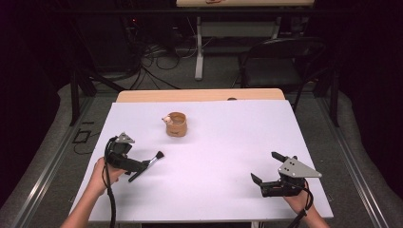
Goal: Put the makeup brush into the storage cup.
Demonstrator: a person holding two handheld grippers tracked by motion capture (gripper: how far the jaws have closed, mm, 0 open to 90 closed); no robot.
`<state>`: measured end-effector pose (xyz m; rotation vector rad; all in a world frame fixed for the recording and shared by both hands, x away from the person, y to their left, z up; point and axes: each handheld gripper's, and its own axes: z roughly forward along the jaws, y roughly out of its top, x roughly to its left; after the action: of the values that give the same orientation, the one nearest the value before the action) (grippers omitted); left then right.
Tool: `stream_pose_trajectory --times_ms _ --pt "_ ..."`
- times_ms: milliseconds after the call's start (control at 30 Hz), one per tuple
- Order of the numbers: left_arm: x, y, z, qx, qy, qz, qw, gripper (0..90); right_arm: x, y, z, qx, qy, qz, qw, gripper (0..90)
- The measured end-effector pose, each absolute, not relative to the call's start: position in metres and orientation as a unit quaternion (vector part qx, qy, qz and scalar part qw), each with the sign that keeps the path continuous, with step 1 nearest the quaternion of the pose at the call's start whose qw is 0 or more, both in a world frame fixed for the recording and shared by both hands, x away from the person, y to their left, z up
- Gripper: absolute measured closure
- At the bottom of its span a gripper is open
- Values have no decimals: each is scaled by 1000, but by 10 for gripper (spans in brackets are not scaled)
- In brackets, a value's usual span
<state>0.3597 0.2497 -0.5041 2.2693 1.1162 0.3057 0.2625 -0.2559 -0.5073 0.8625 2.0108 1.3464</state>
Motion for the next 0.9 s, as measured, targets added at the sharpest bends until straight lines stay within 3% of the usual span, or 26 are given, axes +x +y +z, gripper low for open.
stream_pose_trajectory --times_ms 900 --pt "372 237 -498 894 409 75 169 0 263 -256 -507 321 753 502 281 0"
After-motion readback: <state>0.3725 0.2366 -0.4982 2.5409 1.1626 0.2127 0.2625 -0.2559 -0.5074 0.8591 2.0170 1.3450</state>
